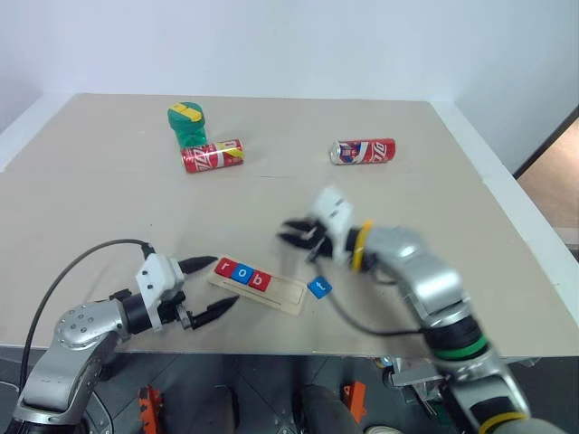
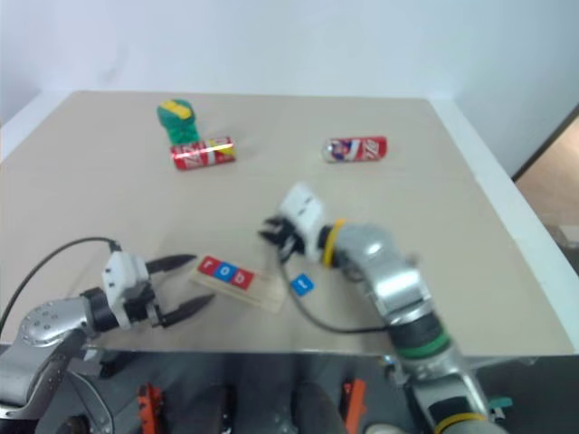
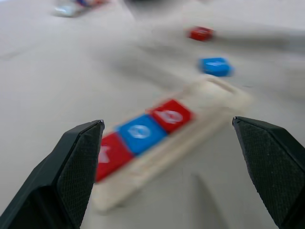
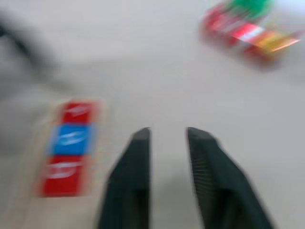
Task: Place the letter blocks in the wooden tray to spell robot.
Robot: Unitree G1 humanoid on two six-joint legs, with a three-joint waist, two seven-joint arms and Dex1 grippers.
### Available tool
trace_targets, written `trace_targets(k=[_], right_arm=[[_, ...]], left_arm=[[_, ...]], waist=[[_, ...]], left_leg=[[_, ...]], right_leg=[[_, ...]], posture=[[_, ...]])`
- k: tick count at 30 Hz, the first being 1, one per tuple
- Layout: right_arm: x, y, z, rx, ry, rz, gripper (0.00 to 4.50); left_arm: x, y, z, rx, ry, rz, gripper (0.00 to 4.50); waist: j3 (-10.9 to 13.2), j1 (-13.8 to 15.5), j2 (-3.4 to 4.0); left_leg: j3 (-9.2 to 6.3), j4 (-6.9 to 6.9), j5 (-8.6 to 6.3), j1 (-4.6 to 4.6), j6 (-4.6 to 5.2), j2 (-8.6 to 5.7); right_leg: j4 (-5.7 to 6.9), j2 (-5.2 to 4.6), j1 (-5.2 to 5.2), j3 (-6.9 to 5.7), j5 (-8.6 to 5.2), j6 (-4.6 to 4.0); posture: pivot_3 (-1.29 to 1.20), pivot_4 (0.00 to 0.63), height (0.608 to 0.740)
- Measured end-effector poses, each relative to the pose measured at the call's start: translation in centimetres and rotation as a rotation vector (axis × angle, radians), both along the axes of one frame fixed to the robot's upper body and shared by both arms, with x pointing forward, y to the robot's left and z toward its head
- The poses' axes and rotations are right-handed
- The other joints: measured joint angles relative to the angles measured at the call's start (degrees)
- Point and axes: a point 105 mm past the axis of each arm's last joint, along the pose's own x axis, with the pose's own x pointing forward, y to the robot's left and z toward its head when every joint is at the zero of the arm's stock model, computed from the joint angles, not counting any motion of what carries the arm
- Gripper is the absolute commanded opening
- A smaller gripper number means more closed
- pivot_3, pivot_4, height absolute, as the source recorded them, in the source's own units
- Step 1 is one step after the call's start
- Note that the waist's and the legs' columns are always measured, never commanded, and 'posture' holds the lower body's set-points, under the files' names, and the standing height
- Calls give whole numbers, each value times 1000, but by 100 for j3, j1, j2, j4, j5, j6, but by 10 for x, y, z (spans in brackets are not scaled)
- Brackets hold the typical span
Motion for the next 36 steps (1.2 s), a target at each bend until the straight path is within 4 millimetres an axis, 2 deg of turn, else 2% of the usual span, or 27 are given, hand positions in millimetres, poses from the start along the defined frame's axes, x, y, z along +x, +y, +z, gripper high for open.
trace_targets(k=[1,2,5,6,9,13,19,21,23,25,26,29,33,36], right_arm=[[-2,-9,-3,-16,39,42,3009],[-2,-12,-5,-23,54,50,3235],[-1,-45,-21,-94,148,104,4404],[2,-61,-29,-117,177,103,4463],[7,-89,-47,-160,227,95,4463],[14,-106,-64,-226,256,106,4463],[13,-110,-72,-273,256,135,4463],[12,-109,-76,-277,258,142,3965],[11,-110,-83,-282,271,139,3783],[10,-112,-87,-285,274,134,3783],[10,-112,-87,-286,273,135,3444],[7,-113,-89,-275,271,118,2821],[1,-109,-91,-255,277,73,2821],[-11,-106,-94,-235,281,45,2821]], left_arm=[[-5,-6,1,11,10,-54,4500],[-6,-7,1,13,11,-68,4500],[-14,-19,4,20,36,-184,4500],[-15,-24,6,18,43,-220,4500],[-17,-29,9,23,59,-279,4500],[-16,-34,13,35,49,-311,4500],[-15,-35,12,36,49,-300,4500],[-15,-34,12,36,48,-294,4500],[-14,-34,11,34,50,-282,4500],[-14,-33,10,33,52,-270,4500],[-14,-33,11,33,51,-270,4500],[-12,-33,11,32,48,-255,4500],[-8,-32,12,21,32,-218,4500],[-7,-31,12,24,23,-207,4500]], waist=[[1,1,0],[0,0,0],[3,11,5],[3,12,4],[4,-20,6],[6,-57,8],[6,-45,8],[6,-45,8],[6,-29,8],[6,-19,10],[6,-19,10],[5,-8,9],[4,-1,7],[2,6,9]], left_leg=[[0,-3,-2,-1,3,-1],[0,-6,-2,-1,4,-2],[-2,-8,-5,-1,8,-5],[-2,-7,-5,-1,8,-5],[5,-6,-5,1,9,-2],[7,-6,-6,13,12,8],[5,-6,-6,11,12,6],[5,-5,-6,11,12,6],[6,-4,-6,11,12,4],[7,-1,-6,11,12,3],[7,-1,-6,11,12,3],[3,3,-6,14,12,4],[-2,4,-6,15,12,5],[-8,0,-6,14,12,5]], right_leg=[[0,0,-1,1,-5,3],[0,0,-1,1,-6,3],[0,0,0,-1,-10,4],[0,0,0,-1,-10,4],[1,4,-4,7,-6,1],[5,17,0,11,0,-8],[6,15,1,13,-2,-6],[6,14,1,13,-2,-5],[6,11,2,13,-2,-4],[7,10,3,14,-1,-4],[7,10,5,14,-1,-3],[7,11,11,11,0,-2],[8,12,12,8,0,-2],[9,13,12,3,-6,-1]], posture=[[0,150,740],[0,150,740],[0,150,740],[0,150,740],[0,150,740],[0,150,740],[0,150,740],[0,150,740],[0,150,740],[0,150,740],[0,150,740],[0,150,740],[0,150,740],[0,150,740]])
